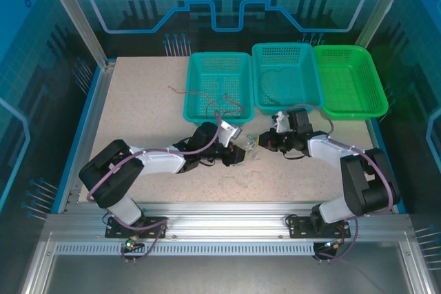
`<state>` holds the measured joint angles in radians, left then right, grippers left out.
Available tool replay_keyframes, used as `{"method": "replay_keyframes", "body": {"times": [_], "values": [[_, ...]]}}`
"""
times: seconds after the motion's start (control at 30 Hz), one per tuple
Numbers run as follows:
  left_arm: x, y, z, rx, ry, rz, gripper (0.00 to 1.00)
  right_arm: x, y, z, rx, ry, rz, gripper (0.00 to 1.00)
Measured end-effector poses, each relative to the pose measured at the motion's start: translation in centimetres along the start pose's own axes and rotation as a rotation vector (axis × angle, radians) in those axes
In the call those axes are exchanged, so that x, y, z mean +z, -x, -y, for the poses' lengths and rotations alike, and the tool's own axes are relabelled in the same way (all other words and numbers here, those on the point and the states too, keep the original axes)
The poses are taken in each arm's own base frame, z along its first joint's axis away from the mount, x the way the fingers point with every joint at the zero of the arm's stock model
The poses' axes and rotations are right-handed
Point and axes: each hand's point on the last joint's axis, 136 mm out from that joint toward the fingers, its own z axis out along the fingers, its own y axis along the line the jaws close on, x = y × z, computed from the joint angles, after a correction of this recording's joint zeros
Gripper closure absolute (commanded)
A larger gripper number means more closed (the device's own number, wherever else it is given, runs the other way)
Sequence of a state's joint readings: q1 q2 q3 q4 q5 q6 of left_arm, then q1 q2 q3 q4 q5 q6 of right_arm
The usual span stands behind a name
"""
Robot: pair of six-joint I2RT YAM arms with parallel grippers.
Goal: Untangle the cables
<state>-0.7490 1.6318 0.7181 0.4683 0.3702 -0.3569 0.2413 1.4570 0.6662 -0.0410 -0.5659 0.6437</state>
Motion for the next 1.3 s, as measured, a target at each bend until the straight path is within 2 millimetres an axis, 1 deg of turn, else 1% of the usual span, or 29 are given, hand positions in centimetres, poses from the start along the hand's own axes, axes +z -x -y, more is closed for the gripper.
{"method": "replay_keyframes", "body": {"times": [0.03,0.07,0.1,0.13,0.3,0.37,0.47,0.53,0.67,0.73,0.8,0.9,1.0,1.1,1.13,1.2,1.27,1.3], "values": [[0.0,0.0,-0.1,-0.002,0.007,0.001,0.81,-0.2,0.1,0.0,-0.005,-0.01,0.012,1.0],[0.0,-0.1,-0.3,-0.006,0.018,-0.001,0.88,-0.5,0.3,-0.1,-0.013,-0.019,0.023,1.0],[0.0,-0.1,-0.6,-0.011,0.036,-0.006,0.98,-0.8,0.4,-0.1,-0.023,-0.03,0.035,1.0],[0.0,-0.3,-1.0,-0.017,0.054,-0.013,1.0,-1.1,0.4,-0.1,-0.029,-0.039,0.043,1.0],[0.3,-0.9,-2.5,-0.025,0.126,-0.045,1.0,-2.5,0.6,-0.1,-0.06,-0.088,0.083,1.0],[0.4,-1.3,-2.7,-0.031,0.134,-0.057,1.0,-3.1,0.7,0.0,-0.061,-0.102,0.096,1.0],[0.5,-1.5,-2.9,-0.035,0.137,-0.064,1.0,-4.2,1.1,0.7,-0.049,-0.136,0.126,1.0],[0.5,-1.6,-3.1,-0.037,0.145,-0.064,1.0,-5.5,1.8,1.5,-0.025,-0.163,0.166,1.0],[0.2,-2.3,-4.0,-0.055,0.181,-0.072,1.0,-9.5,4.0,3.7,0.046,-0.212,0.294,1.0],[-0.1,-3.0,-4.7,-0.078,0.205,-0.081,1.0,-11.0,4.4,4.5,0.068,-0.235,0.334,1.0],[-0.6,-3.7,-5.4,-0.096,0.228,-0.089,1.0,-12.2,4.4,5.1,0.082,-0.254,0.357,1.0],[-1.4,-4.4,-6.3,-0.118,0.263,-0.096,1.0,-13.3,4.3,5.4,0.094,-0.27,0.379,1.0],[-1.9,-4.7,-6.7,-0.134,0.293,-0.099,1.0,-14.3,4.3,5.3,0.107,-0.27,0.393,1.0],[-2.1,-4.6,-6.9,-0.136,0.304,-0.097,1.0,-14.8,4.8,3.9,0.096,-0.221,0.395,1.0],[-2.1,-4.5,-6.9,-0.136,0.303,-0.094,0.95,-14.8,4.9,3.4,0.09,-0.197,0.393,1.0],[-2.2,-4.2,-6.6,-0.128,0.288,-0.086,0.75,-14.8,5.0,2.2,0.083,-0.152,0.384,1.0],[-2.2,-3.7,-5.7,-0.106,0.243,-0.071,0.56,-14.3,4.9,1.1,0.067,-0.114,0.365,1.0],[-2.2,-3.4,-5.2,-0.096,0.218,-0.058,0.51,-14.0,4.7,0.5,0.056,-0.099,0.352,1.0]]}}
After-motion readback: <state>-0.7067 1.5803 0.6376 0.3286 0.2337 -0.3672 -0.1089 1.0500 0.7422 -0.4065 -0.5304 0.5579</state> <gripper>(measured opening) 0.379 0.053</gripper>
